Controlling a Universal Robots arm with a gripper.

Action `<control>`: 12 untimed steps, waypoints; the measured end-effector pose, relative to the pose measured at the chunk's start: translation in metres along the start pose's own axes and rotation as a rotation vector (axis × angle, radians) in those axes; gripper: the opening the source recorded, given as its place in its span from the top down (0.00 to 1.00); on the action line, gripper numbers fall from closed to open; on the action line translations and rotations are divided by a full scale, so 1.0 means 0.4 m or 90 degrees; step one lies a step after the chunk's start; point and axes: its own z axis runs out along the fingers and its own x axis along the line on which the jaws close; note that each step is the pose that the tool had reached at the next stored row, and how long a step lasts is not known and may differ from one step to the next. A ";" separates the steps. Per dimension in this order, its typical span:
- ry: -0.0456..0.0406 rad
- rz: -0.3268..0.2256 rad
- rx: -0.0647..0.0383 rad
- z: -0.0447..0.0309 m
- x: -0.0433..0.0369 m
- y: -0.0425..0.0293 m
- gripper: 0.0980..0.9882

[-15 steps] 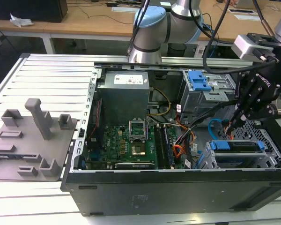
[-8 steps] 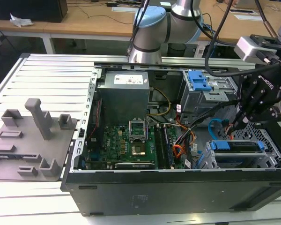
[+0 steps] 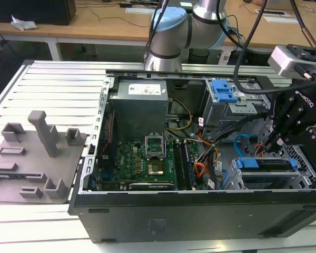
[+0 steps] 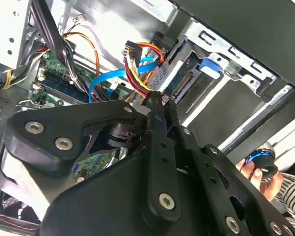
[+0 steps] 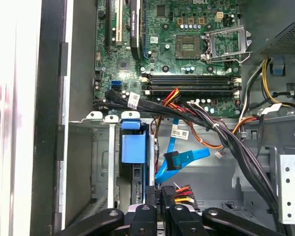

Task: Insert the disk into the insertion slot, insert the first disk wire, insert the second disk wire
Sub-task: 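Insert the first disk wire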

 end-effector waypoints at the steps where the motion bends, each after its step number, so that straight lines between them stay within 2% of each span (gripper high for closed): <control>1: 0.0000 0.000 0.000 0.000 0.004 0.000 0.93; 6: 0.0000 0.000 0.000 0.001 0.024 -0.001 0.93; 12: 0.0000 0.000 0.000 0.002 0.026 -0.006 0.93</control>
